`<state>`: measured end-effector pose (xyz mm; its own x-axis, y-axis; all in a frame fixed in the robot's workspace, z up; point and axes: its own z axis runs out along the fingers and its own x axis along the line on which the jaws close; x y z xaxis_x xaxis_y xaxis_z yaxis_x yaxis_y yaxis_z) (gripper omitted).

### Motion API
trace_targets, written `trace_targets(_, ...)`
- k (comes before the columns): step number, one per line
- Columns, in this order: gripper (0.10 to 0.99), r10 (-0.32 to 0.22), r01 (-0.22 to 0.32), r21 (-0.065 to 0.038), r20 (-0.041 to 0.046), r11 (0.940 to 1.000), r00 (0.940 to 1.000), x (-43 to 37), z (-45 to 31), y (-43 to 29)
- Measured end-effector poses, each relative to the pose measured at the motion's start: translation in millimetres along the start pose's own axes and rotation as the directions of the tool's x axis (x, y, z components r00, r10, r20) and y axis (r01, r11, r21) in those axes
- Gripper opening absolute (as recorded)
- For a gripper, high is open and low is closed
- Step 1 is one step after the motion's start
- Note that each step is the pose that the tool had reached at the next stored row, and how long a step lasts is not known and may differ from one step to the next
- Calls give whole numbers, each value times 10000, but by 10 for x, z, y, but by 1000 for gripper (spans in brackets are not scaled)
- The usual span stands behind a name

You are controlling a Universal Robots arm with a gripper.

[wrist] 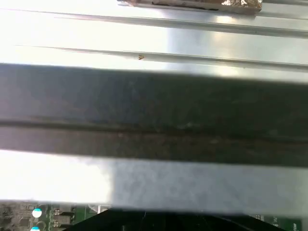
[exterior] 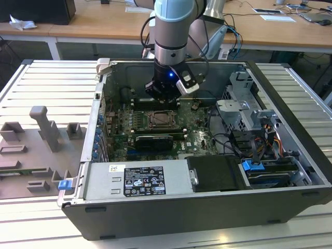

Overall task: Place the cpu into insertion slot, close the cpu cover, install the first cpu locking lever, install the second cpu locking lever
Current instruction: 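Install the first cpu locking lever, then install the second cpu locking lever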

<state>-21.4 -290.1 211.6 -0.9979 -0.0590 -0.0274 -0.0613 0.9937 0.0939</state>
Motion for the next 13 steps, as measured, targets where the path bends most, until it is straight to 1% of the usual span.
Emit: trace_targets(13, 106, 0, 0, 0, 0, 10000, 10000, 3, -4, -42)
